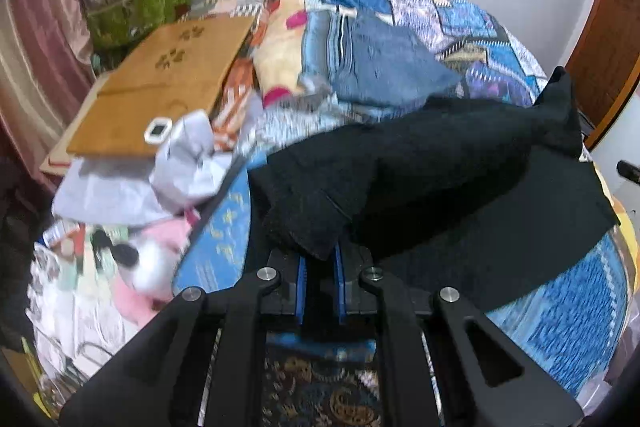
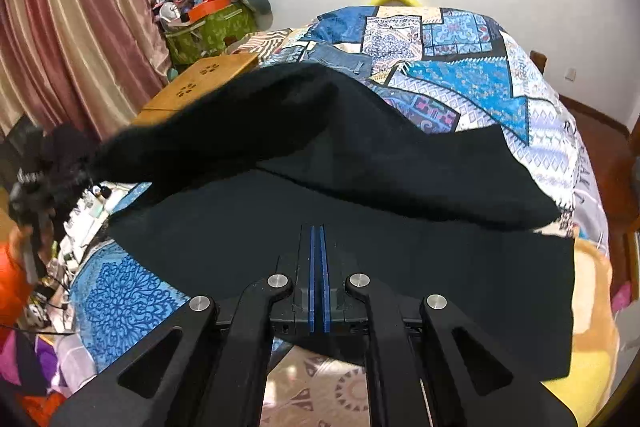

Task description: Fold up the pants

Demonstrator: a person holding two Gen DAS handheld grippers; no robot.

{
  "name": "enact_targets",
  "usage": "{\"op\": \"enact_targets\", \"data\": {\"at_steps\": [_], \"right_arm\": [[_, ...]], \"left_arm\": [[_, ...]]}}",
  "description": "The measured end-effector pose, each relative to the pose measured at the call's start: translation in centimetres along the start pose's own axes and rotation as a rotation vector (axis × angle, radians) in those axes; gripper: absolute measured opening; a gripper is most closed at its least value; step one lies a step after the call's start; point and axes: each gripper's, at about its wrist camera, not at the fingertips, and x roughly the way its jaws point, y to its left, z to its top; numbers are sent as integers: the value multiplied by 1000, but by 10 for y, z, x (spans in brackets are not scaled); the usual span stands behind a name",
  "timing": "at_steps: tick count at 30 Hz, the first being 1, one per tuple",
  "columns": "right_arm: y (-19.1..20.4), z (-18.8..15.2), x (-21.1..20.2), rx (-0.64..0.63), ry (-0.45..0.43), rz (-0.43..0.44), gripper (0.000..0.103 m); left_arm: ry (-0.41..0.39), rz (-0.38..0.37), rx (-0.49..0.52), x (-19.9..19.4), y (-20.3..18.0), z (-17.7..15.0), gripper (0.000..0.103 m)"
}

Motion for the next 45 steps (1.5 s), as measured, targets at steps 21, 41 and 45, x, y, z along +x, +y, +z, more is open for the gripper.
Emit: {"op": "enact_targets", "data": {"at_steps": [21, 41, 45], "right_arm": [[-74, 32, -4, 122, -27, -160, 55], [-216, 98, 134, 282, 119, -248, 63], [-232, 98, 159, 335, 154, -230, 63]], "left_arm": [[-38, -11, -47, -15, 3, 56, 53], [64, -35, 202, 112, -106, 148, 87], [96, -55, 215, 125, -114, 147, 87]]}}
